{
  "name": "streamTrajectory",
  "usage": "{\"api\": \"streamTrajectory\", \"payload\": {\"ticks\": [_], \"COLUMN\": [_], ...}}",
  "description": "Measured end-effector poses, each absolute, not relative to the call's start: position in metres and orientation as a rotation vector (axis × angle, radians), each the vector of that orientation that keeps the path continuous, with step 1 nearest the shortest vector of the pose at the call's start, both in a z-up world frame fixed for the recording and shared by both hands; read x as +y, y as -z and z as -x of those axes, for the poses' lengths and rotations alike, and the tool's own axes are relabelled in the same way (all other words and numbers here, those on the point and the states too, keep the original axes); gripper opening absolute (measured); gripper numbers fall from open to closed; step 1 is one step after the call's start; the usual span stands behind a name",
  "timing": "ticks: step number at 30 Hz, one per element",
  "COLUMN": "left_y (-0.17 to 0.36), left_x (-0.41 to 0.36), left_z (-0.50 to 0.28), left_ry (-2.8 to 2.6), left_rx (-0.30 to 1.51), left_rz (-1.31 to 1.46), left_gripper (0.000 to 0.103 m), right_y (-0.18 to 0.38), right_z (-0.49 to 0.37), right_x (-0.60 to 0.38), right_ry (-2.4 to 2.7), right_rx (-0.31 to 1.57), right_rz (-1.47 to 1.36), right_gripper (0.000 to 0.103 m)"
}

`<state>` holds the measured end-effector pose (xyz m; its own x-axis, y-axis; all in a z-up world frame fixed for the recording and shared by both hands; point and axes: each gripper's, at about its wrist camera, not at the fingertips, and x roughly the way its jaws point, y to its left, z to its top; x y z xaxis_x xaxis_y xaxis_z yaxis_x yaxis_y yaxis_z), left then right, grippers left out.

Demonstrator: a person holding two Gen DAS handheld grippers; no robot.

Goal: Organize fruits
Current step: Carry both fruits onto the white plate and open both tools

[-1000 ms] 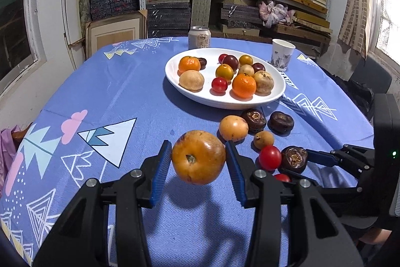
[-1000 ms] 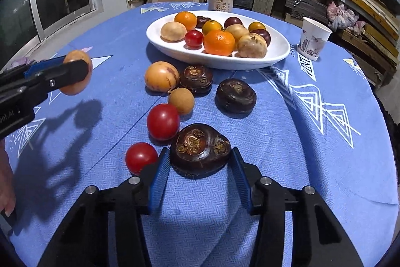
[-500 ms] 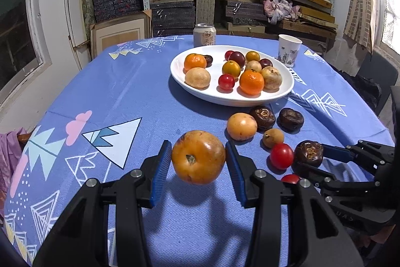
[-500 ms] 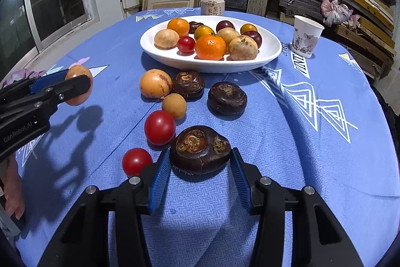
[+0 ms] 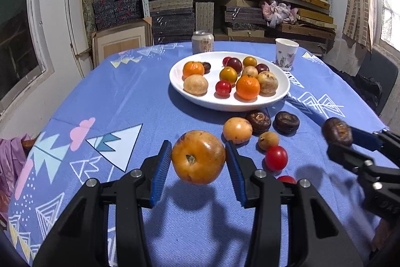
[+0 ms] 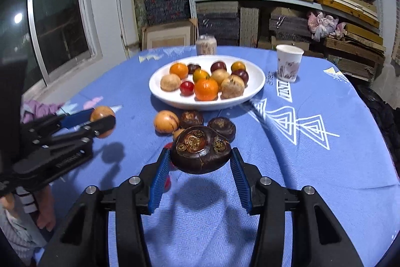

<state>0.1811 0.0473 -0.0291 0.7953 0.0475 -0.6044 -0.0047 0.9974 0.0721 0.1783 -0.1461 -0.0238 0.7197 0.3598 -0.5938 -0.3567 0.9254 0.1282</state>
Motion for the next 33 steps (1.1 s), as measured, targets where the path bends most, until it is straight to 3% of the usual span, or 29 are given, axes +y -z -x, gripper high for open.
{"api": "streamTrajectory", "payload": {"ticks": [13,33], "left_y": [-0.052,0.021], "left_x": [0.037,0.043], "left_z": [-0.228,-0.365], "left_ry": [-0.039,-0.07], "left_rx": [0.516,0.687], "left_rz": [-0.059,-0.041], "left_gripper": [0.044,0.044], "right_y": [-0.096,-0.001], "right_z": [-0.236,-0.385], "right_x": [-0.175,-0.127], "right_ry": [-0.383,-0.347], "right_rx": [0.469,0.728], "right_rz": [-0.106,-0.077], "right_gripper": [0.05,0.05]}}
